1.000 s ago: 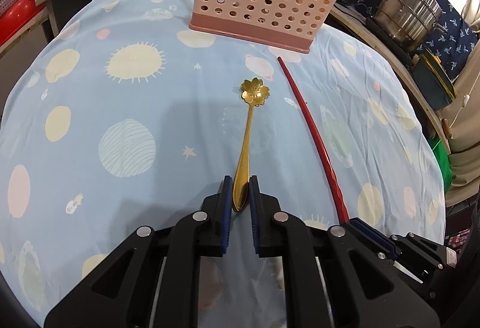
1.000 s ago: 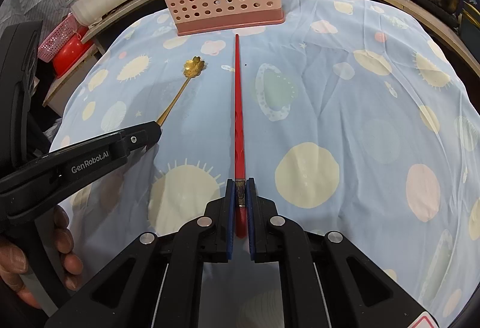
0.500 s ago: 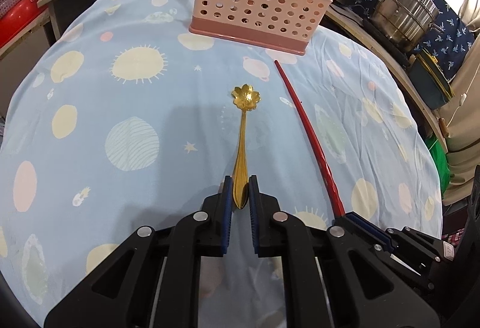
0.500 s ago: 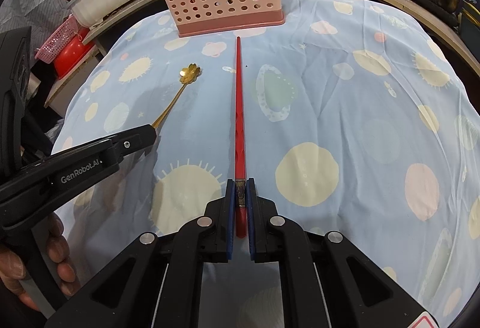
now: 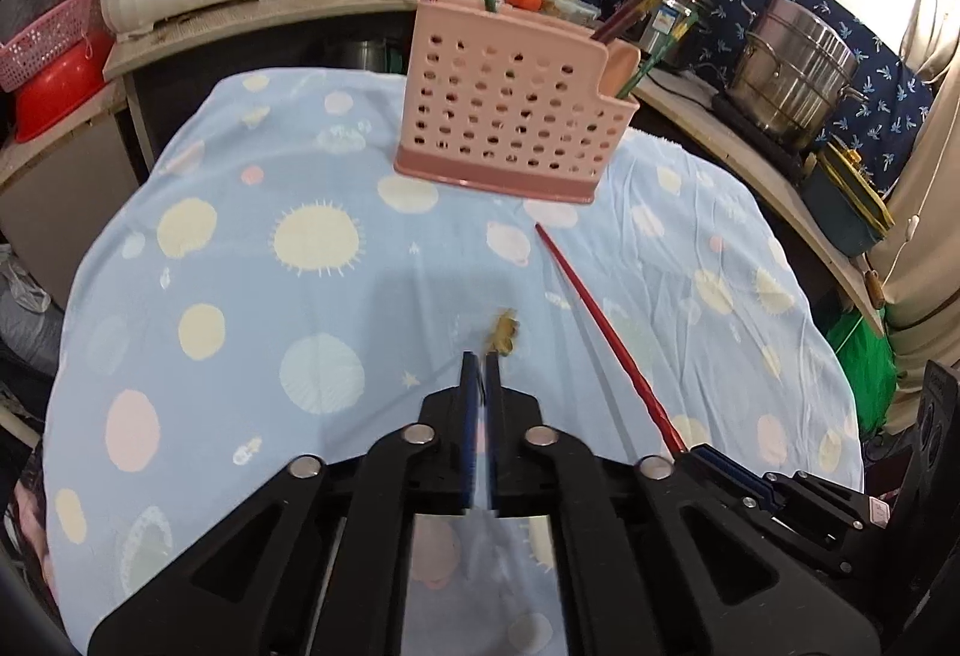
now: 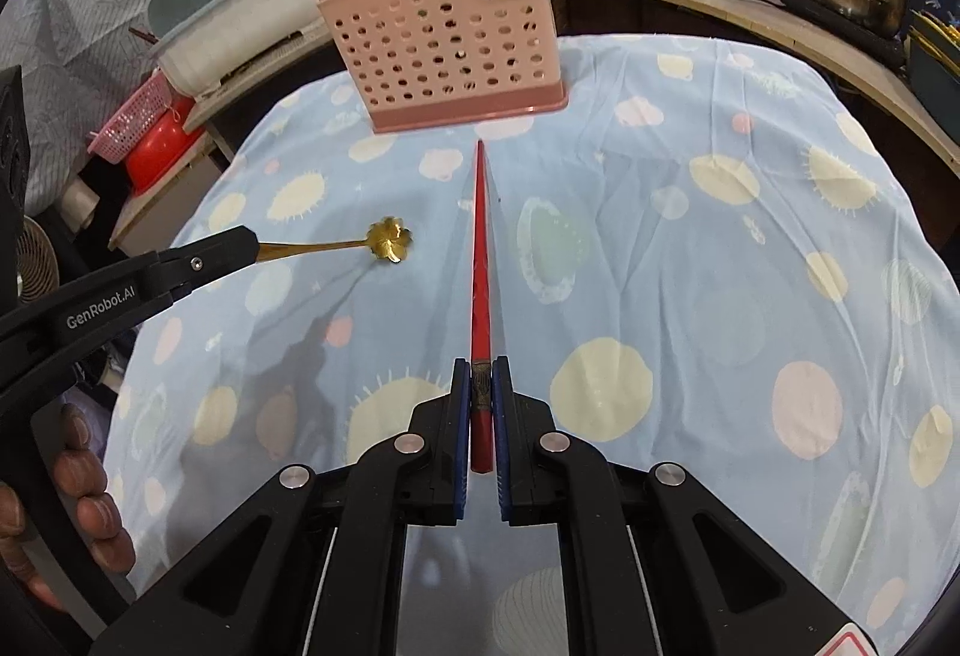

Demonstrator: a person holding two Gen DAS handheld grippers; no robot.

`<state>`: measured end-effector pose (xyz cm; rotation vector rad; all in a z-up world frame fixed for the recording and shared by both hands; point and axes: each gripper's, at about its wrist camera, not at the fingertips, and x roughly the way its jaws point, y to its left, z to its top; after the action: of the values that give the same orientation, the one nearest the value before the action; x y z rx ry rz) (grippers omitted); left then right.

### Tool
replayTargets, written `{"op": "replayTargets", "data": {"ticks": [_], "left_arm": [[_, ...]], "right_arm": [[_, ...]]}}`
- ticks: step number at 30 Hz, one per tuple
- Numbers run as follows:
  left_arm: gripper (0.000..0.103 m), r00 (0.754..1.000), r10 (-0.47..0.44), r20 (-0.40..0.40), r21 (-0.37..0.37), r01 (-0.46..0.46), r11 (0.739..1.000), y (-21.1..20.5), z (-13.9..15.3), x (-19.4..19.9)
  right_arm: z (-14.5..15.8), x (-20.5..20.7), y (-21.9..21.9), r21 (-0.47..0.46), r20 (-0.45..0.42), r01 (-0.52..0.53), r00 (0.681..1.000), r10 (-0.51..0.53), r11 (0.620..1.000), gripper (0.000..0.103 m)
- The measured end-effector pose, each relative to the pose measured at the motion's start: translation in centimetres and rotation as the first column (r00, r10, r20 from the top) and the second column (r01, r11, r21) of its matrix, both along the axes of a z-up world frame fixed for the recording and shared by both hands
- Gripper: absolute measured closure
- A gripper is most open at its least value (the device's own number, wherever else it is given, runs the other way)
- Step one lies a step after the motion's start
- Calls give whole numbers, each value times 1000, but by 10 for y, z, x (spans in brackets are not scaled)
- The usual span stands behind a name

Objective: Organize utensils
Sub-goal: 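Lift the red chopstick and gold spoon and carry them over the basket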

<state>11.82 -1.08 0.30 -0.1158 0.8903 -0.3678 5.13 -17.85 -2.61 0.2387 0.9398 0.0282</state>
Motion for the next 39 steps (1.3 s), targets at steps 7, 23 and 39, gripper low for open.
{"op": "replayTargets", "data": {"ticks": [7,23,39], "left_arm": [[102,1000,10,29,21,-10,1000,3,16,4],[102,995,10,99,64,-17,998,3,74,10],[102,979,-20,202,65,7,998,-12,136,53]], "right_arm": [[28,-1,-9,19,64,19,998,-20,1000,96],[109,7,-21,43,225,41,973,-50,998,96],[184,66,-40,34,357,50,932,-59,998,96]]}}
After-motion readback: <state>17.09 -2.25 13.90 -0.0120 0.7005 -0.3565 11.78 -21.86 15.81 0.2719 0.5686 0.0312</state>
